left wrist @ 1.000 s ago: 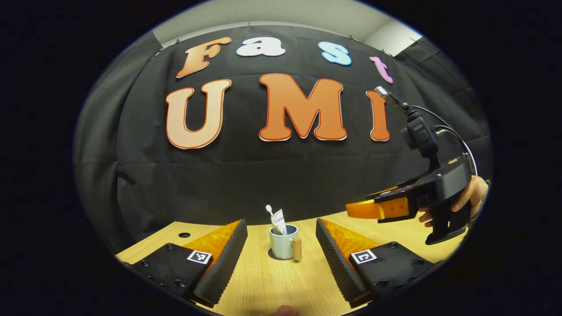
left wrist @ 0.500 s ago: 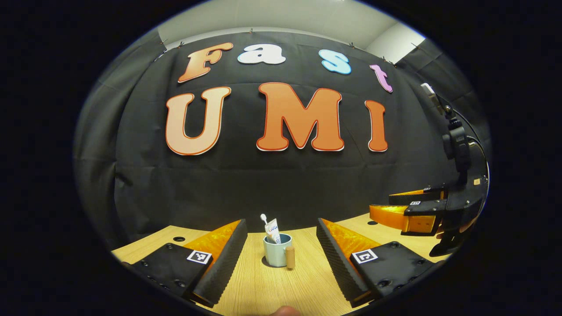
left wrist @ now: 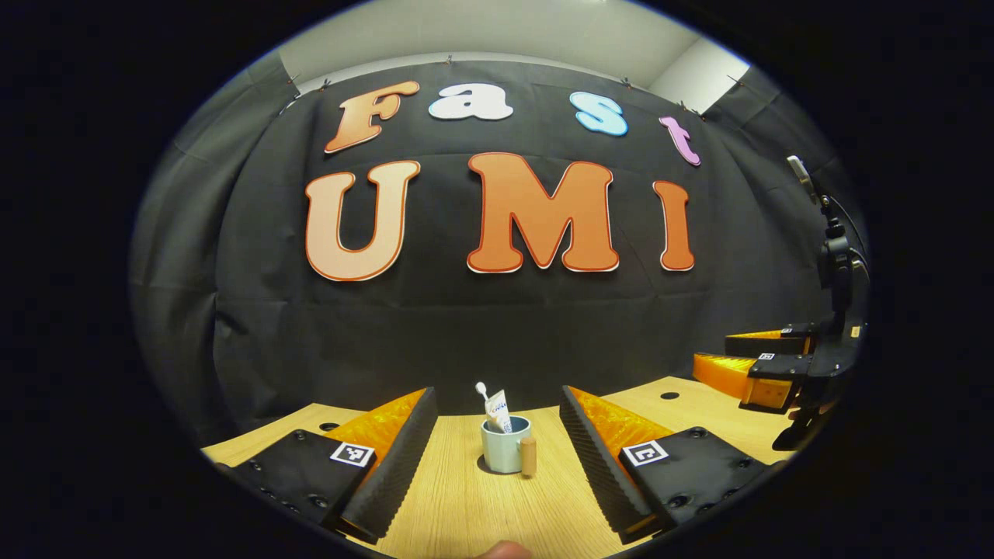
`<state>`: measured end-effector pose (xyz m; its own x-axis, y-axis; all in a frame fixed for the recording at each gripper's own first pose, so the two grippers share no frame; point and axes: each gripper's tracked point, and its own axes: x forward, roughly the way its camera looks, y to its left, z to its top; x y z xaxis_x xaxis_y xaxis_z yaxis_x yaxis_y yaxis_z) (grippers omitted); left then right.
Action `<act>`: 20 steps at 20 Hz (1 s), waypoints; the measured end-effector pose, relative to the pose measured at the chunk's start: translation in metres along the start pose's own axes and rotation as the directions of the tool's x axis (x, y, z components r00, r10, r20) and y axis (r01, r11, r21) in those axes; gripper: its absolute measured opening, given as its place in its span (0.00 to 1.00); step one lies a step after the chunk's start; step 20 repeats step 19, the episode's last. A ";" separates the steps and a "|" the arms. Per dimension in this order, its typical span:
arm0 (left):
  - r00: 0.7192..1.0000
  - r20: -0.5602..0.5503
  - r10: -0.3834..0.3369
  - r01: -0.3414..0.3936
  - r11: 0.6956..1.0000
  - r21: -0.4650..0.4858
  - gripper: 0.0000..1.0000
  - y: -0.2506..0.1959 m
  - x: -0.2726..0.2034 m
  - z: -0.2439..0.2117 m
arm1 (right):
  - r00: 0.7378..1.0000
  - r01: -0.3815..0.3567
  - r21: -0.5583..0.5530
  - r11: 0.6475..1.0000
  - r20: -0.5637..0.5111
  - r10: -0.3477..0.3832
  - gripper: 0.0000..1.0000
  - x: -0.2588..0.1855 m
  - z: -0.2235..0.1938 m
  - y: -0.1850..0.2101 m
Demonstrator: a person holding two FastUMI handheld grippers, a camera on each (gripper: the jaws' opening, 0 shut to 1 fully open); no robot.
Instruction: Put the toothbrush and toothpaste on the desktop into the cup, then pick up the cup and place it on the coaster on the desktop.
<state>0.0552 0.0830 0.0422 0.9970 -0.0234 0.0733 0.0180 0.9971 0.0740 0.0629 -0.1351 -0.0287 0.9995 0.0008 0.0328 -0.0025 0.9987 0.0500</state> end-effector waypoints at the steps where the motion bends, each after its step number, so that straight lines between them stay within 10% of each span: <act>1: 1.000 0.003 0.006 -0.006 1.000 0.000 1.00 0.003 -0.002 0.002 | 1.000 0.002 -0.003 1.000 0.006 -0.002 0.81 -0.001 0.000 -0.001; 20: 1.000 0.010 0.000 0.000 0.999 -0.043 1.00 -0.001 -0.003 -0.007 | 0.998 -0.045 -0.039 0.998 0.052 0.047 0.84 -0.007 0.007 0.014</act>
